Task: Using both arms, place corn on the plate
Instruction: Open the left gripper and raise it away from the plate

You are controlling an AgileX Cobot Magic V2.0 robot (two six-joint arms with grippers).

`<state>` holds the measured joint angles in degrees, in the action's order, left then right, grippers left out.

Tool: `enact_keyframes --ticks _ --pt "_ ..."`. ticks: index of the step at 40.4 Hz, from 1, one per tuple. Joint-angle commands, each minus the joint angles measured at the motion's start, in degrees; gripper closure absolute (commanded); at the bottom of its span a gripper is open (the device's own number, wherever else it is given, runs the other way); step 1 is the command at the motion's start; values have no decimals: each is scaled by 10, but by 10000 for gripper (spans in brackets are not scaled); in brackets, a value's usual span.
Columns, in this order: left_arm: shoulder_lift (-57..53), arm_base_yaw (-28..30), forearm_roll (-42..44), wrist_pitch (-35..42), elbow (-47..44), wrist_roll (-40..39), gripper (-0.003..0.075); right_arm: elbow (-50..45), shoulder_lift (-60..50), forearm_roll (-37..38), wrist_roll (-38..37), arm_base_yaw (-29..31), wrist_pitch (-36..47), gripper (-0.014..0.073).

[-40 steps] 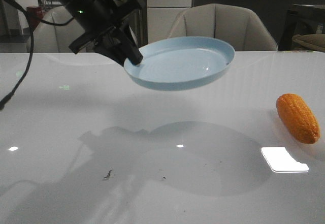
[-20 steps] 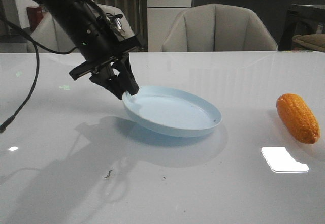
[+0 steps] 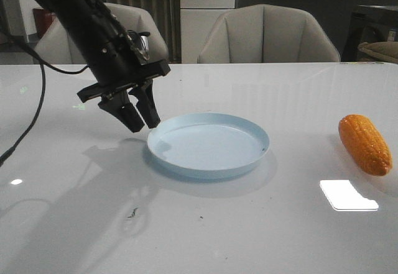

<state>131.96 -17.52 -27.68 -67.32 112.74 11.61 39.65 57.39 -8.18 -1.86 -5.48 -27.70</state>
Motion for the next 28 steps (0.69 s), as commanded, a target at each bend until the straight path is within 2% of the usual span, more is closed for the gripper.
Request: enact_keyframes --ticks 1,13,17,22,28 --pt "-44 16 -17 -20 63 -9 440 17 -5 -1 1 0 48 67" --pt "-105 72 0 0 203 -28 440 20 -4 -1 1 1 86 67" --pt "-149 80 57 -8 220 -28 440 28 8 -1 1 1 88 65" --pt "-214 80 168 -14 220 -28 440 63 42 -1 1 1 63 65" --pt "-291 80 234 -15 220 -28 440 134 106 3 1 4 41 64"
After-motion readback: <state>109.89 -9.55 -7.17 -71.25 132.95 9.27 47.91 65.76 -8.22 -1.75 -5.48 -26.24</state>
